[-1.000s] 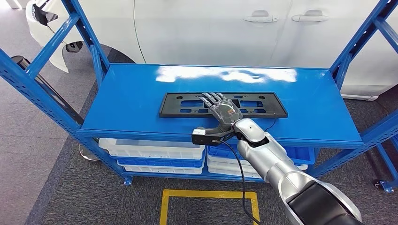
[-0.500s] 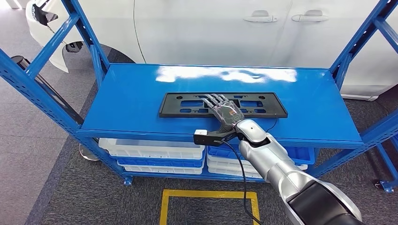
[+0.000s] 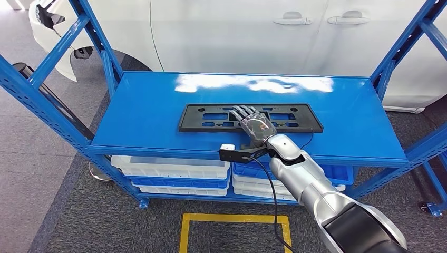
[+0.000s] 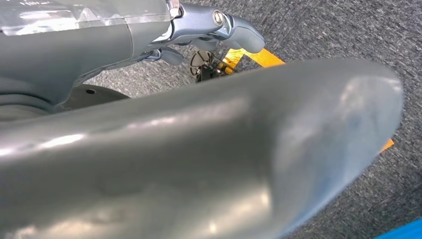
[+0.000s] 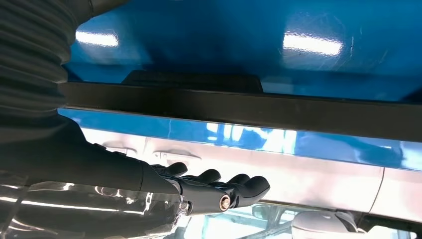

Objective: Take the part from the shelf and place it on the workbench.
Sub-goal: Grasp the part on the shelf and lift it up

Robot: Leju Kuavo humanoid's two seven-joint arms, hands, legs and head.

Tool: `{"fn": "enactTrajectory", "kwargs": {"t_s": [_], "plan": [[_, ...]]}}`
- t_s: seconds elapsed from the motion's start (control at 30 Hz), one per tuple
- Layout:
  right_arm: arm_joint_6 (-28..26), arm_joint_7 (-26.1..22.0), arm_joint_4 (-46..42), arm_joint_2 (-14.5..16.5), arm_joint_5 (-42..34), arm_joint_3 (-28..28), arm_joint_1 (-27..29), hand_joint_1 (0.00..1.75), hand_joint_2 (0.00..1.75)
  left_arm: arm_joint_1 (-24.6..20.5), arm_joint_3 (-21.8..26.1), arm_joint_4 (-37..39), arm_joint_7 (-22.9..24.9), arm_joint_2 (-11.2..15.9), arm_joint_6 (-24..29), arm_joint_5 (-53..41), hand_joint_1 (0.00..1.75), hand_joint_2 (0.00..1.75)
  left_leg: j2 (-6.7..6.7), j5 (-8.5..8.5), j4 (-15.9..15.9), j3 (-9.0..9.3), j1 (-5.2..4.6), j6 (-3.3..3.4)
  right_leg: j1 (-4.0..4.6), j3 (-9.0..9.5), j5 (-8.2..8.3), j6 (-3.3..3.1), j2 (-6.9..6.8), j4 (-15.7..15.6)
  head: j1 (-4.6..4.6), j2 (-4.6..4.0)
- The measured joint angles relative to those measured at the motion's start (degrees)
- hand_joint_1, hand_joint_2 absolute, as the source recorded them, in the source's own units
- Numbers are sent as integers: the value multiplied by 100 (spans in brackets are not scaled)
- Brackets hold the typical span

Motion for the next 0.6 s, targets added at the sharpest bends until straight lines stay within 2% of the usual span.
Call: {"fn": "enactTrajectory", "kwargs": {"t_s": [0.6], "plan": [[-39, 242, 121, -24, 199, -250, -16, 0, 175, 0, -8, 0, -9, -6, -2, -2, 0, 0, 0, 0, 1, 1, 0, 0, 0, 0, 0, 0, 0, 0, 0, 0]]}}
